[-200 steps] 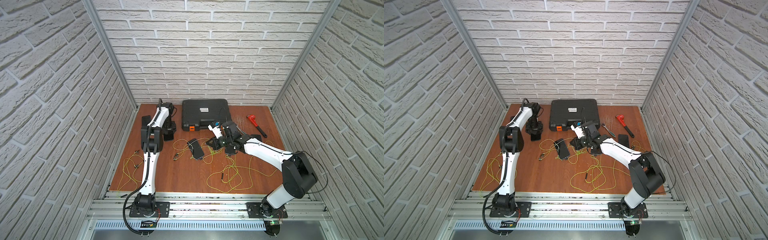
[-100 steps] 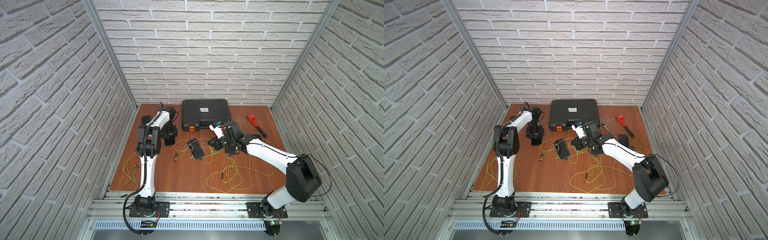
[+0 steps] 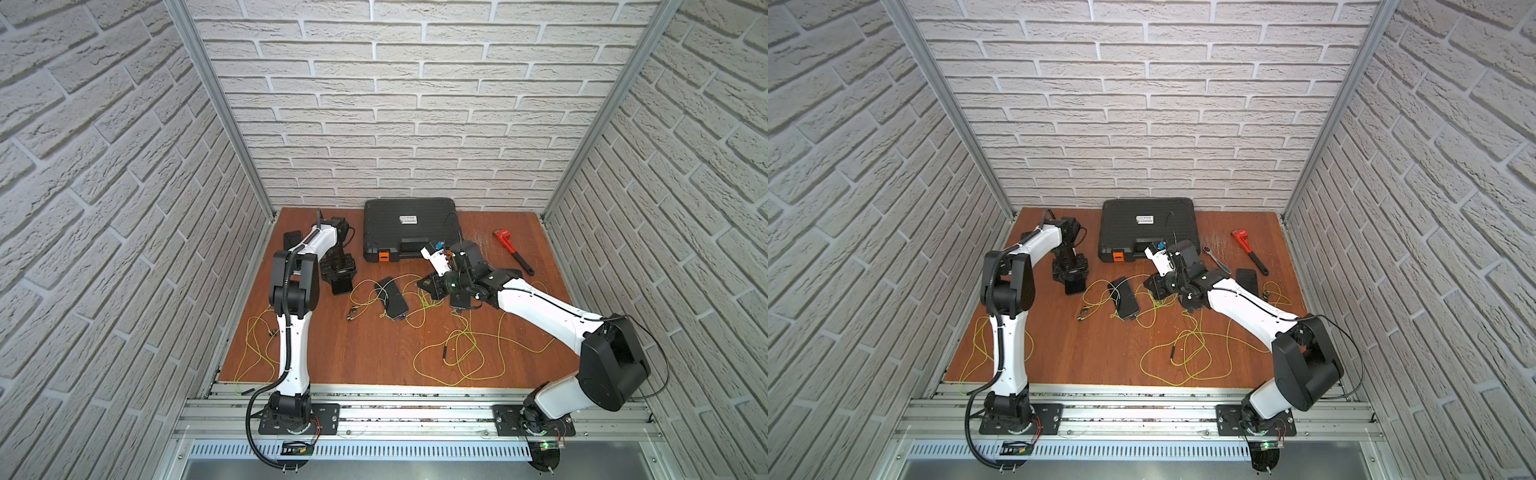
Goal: Plug wired earphones into phones
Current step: Pick up the phone at the center of the board, then insert the wired earphone into the phone.
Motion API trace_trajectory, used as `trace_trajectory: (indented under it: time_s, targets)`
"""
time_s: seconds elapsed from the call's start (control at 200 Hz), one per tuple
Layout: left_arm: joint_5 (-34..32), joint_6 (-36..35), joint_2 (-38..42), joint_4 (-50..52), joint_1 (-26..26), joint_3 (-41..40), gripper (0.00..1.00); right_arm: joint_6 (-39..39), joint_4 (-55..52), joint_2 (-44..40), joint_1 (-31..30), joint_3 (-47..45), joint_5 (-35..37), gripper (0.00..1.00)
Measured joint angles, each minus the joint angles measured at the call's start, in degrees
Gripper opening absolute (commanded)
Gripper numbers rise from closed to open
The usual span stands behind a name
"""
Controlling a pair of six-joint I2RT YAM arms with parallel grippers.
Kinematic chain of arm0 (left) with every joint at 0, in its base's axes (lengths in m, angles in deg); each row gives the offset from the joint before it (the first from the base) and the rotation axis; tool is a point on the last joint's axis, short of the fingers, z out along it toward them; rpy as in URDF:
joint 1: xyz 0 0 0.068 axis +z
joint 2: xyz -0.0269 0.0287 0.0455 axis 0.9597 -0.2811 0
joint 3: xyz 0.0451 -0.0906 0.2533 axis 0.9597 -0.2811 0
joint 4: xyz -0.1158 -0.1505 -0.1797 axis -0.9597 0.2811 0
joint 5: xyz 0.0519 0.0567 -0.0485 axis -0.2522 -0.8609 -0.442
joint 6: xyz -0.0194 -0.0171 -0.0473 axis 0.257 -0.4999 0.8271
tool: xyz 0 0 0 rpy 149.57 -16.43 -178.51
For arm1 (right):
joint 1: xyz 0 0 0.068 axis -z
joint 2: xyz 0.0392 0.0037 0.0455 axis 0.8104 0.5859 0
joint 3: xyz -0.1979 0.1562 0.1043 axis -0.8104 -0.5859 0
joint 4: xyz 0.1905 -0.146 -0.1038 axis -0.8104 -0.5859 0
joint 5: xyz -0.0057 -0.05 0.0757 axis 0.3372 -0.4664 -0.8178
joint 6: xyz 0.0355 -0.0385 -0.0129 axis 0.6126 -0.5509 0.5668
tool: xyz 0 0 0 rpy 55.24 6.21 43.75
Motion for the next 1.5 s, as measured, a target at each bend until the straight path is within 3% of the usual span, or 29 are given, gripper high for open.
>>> trace_trajectory:
  time_s: [0.265,0.335,0.625,0.875,1.03,1.285,1.5]
  targets:
    - [0.0,1.6,3.3,-3.0,-0.1,-4.2,0.56,-0.4,0.0,-0.1,-0.2,-0.2,-0.5,0.06]
    - [0.9,2.8,5.8,-3.9,0.2,-6.9,0.49,-0.4,0.8,0.2,-0.6,-0.2,-1.0,0.06]
    - [10.9,11.9,29.5,-10.9,4.2,-18.3,0.31,0.6,12.5,4.4,-4.7,-0.8,-4.4,0.06]
    - [23.5,28.9,41.9,-25.3,5.2,-31.2,0.19,2.5,26.5,10.8,-9.6,-1.2,-2.8,0.06]
    - [28.8,42.4,43.1,-35.2,4.0,-39.6,0.0,3.6,35.7,10.8,-12.2,-4.8,3.8,0.06]
    - [33.0,61.9,46.9,-53.3,2.6,-51.6,0.0,5.5,46.4,10.8,-12.9,-9.6,11.2,0.06]
    - [33.8,69.2,46.9,-60.4,1.4,-54.1,0.0,6.1,50.9,10.8,-12.9,-9.6,14.6,0.06]
